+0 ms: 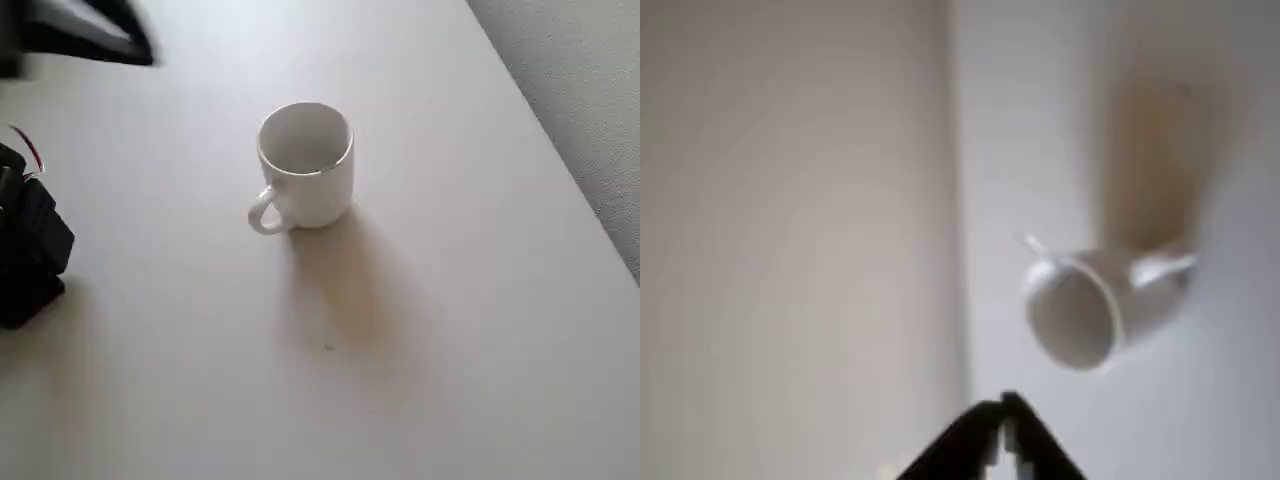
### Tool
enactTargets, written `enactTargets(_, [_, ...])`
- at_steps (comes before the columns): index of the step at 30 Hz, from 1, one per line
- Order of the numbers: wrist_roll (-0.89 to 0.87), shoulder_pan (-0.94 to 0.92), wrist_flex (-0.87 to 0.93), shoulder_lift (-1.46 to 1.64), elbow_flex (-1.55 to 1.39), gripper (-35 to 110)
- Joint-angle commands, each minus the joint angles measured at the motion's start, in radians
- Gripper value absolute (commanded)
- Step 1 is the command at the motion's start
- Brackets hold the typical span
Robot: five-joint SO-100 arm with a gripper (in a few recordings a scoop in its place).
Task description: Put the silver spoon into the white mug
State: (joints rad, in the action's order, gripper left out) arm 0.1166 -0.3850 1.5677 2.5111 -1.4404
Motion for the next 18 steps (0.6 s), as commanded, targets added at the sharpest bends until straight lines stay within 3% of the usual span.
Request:
enactTargets(1, [-0.034, -0.026, -0.304, 0.778, -1.002, -2])
enactTargets(8, [0.005, -0.029, -0.376, 0.782, -1.404, -2])
enactTargets(18, [0.063, 0.055, -0.313, 0.781, -1.529, -2])
